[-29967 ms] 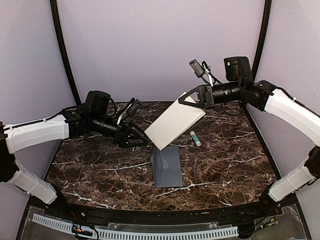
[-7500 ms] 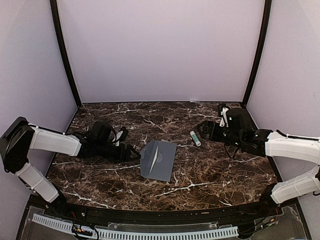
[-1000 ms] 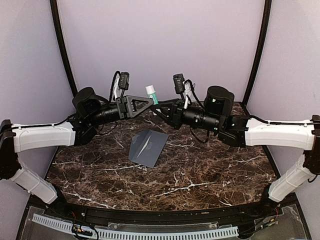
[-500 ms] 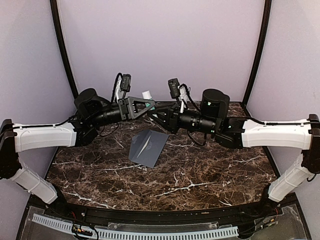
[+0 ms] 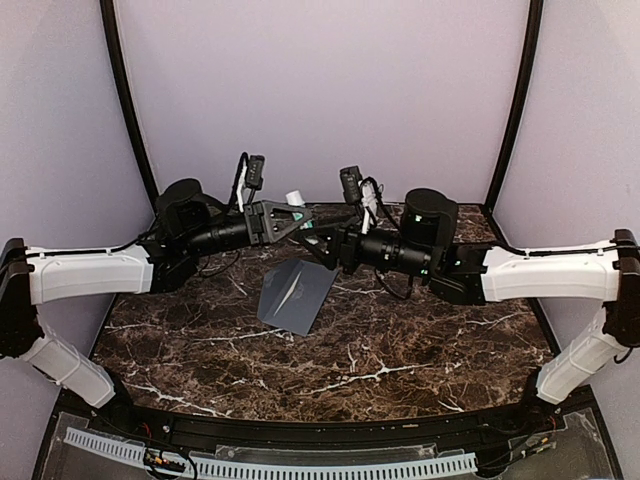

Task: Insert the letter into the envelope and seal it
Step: Open the solid glue cap from the solid glue.

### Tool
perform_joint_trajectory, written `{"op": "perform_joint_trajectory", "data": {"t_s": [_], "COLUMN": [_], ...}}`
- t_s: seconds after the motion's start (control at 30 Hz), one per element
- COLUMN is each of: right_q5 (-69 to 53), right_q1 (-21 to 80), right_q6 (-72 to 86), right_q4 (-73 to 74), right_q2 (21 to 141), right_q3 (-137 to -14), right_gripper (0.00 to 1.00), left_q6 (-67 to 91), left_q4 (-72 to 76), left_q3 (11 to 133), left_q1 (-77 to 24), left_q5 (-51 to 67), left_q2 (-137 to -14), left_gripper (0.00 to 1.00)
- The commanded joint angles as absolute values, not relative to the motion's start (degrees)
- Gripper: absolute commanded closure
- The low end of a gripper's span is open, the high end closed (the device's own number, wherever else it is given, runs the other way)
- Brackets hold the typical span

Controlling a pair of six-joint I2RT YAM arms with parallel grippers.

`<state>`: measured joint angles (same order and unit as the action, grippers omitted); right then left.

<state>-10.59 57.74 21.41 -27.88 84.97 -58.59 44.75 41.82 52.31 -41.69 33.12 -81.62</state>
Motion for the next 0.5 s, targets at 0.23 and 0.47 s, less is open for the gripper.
{"op": "perform_joint_trajectory", "data": {"t_s": [0.23, 0.47], "right_q5": [-8.87, -5.09], "right_q1": [57.56, 54.78], "right_q6": [21.16, 21.26], "right_q4": [-26.17, -20.48], "right_q2": [80.40, 73.94], "right_q3": [-57.40, -55.67], "right_gripper": [0.14, 0.04], "left_q6": [33.84, 24.04], "left_q4": [24.44, 11.67], "left_q3": [56.64, 58.95], "left_q1": [-40.99, -38.87], "left_q5": [21.35, 23.07], "left_q2": [-75.60, -74.70], "left_gripper": [1.00, 1.00]}}
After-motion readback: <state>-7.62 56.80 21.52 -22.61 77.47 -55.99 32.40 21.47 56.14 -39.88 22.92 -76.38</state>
